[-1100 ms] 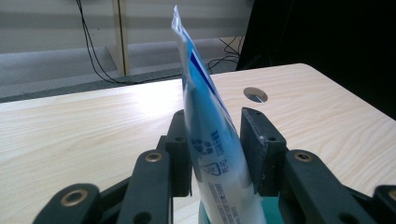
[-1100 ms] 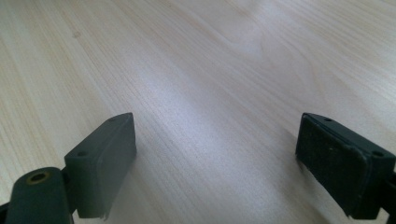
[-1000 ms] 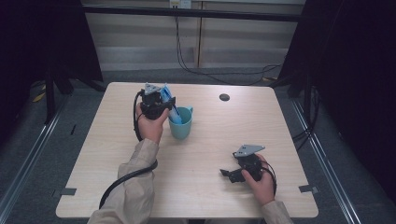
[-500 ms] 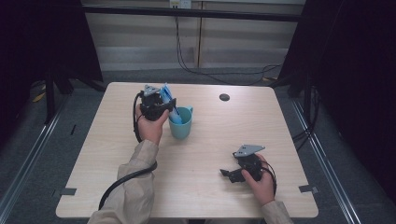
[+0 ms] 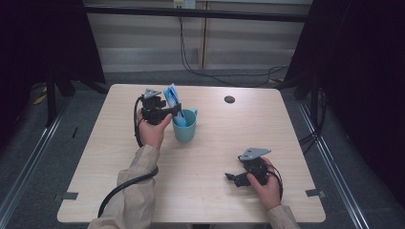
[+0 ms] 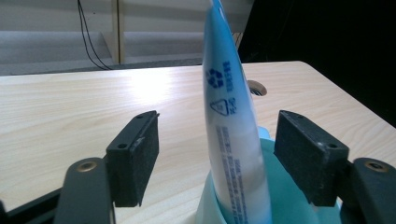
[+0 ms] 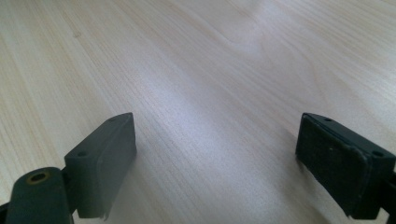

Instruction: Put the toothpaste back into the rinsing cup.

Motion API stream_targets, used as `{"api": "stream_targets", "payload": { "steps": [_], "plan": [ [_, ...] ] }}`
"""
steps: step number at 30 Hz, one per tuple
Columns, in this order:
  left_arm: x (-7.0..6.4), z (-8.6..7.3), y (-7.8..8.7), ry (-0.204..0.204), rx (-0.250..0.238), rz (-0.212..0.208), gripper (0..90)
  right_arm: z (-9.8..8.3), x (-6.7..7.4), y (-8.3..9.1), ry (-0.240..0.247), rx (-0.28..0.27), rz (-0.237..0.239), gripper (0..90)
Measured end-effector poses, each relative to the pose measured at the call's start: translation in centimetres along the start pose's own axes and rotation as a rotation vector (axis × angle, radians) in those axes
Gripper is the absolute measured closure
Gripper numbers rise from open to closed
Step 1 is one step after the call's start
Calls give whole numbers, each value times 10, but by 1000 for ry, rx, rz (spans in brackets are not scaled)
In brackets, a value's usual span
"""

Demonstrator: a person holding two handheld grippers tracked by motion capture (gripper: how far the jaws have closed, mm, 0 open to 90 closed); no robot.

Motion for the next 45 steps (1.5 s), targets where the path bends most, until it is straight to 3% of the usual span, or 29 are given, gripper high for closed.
{"api": "stream_targets", "payload": {
  "steps": [8, 17, 24, 30, 39, 45],
  "plan": [
    [0, -2, 1, 9, 16, -11, 249, 0, 0, 0, -1, 0, 0, 118],
    [-2, -2, 3, -12, 32, -23, 210, 0, 0, 0, -1, 1, 0, 118],
    [-2, -2, 3, 4, 42, -43, 159, 0, 0, 0, -1, 0, 0, 118],
    [2, -6, 5, 16, 64, -32, 152, 0, 0, 0, 0, 0, 0, 118],
    [6, -11, 15, 16, 73, -71, 151, 0, 0, 0, 0, 0, 0, 118],
    [9, -17, 25, -5, 75, -83, 152, 0, 0, 0, 0, 0, 0, 118]
  ]
}}
Point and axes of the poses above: each handheld gripper's, and its own axes: y roughly backward along the jaws, z roughly out of its top, x roughly to its left, the point moved 2 cm from there along -y, roughly forward along the jaws, and after that the axes turned 6 degrees about z, right-handed, at the moved point
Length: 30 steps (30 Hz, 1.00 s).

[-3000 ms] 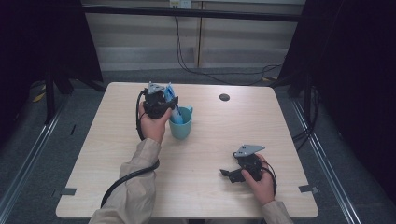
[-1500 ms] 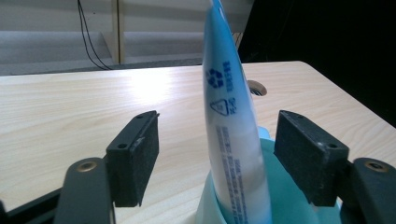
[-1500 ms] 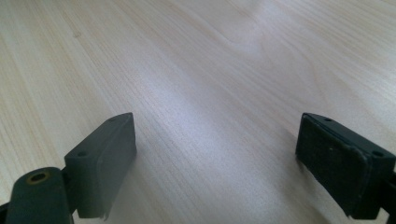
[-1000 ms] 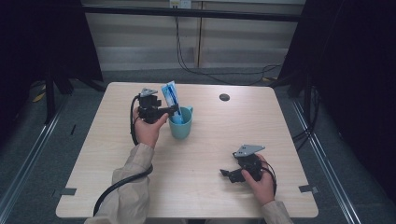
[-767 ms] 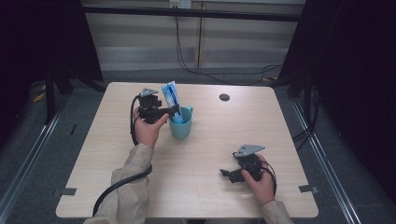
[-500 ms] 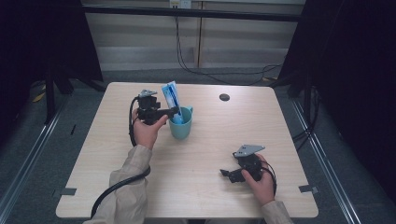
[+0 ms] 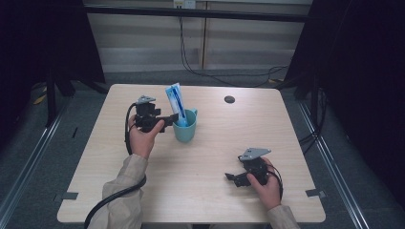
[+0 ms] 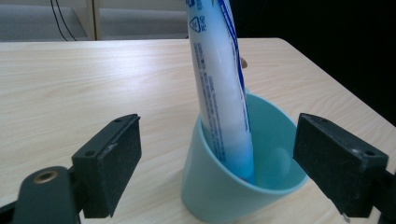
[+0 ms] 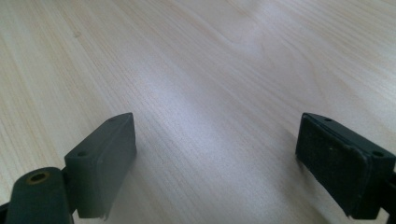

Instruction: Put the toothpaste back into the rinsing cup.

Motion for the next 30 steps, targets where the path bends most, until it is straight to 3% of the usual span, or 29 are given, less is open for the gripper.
{"api": "stream_targets", "payload": {
  "steps": [17, 30],
  "plan": [
    [7, -23, 17, -26, 21, -16, 152, 0, 0, 0, -1, 0, 0, 118],
    [2, -40, 20, -48, 28, -34, 153, 0, 0, 0, -1, 0, 0, 118]
  ]
}}
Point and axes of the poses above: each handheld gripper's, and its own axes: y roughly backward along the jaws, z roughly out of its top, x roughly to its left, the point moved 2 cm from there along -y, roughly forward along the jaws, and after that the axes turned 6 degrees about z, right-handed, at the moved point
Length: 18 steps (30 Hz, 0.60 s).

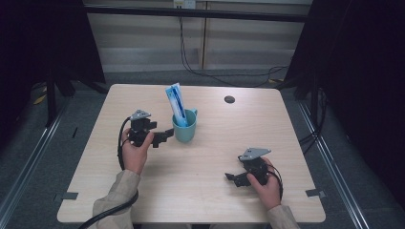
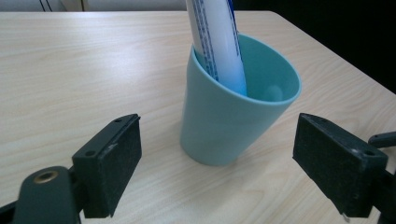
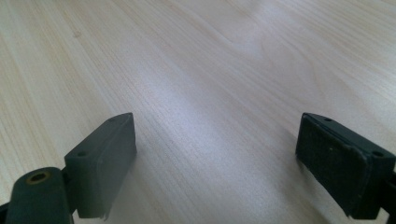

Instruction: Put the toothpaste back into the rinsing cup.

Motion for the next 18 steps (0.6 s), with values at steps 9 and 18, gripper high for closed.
{"api": "stream_targets", "payload": {
  "steps": [9, 18],
  "plan": [
    [-1, -13, -1, -13, 21, -4, 154, 0, 0, 0, 0, 0, 0, 118],
    [-1, -29, -3, -30, 37, -6, 155, 0, 0, 0, 1, -1, 0, 118]
  ]
}}
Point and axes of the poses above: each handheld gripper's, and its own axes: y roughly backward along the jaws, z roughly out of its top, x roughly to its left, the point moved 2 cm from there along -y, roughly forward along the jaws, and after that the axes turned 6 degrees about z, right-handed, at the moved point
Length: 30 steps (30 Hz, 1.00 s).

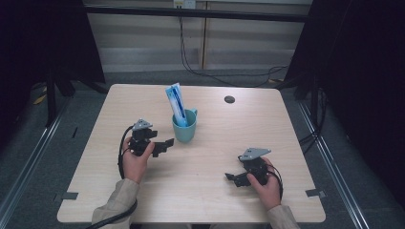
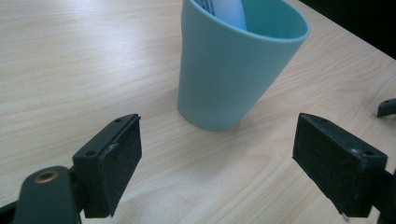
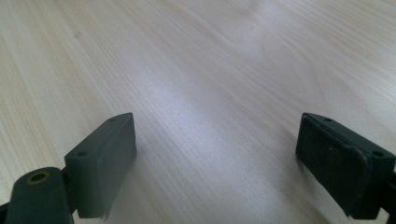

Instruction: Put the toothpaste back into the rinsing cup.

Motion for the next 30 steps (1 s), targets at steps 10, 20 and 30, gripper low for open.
{"api": "stream_targets", "payload": {
  "steps": [10, 20, 30],
  "plan": [
    [-1, -15, 0, -40, 23, 4, 155, 0, 0, 0, 0, 0, 0, 118],
    [-2, -26, 3, -85, 44, 19, 155, 0, 0, 0, -2, 1, 0, 118],
    [1, -38, 5, -128, 81, 34, 155, 0, 0, 0, -2, 1, 0, 118]
  ]
}}
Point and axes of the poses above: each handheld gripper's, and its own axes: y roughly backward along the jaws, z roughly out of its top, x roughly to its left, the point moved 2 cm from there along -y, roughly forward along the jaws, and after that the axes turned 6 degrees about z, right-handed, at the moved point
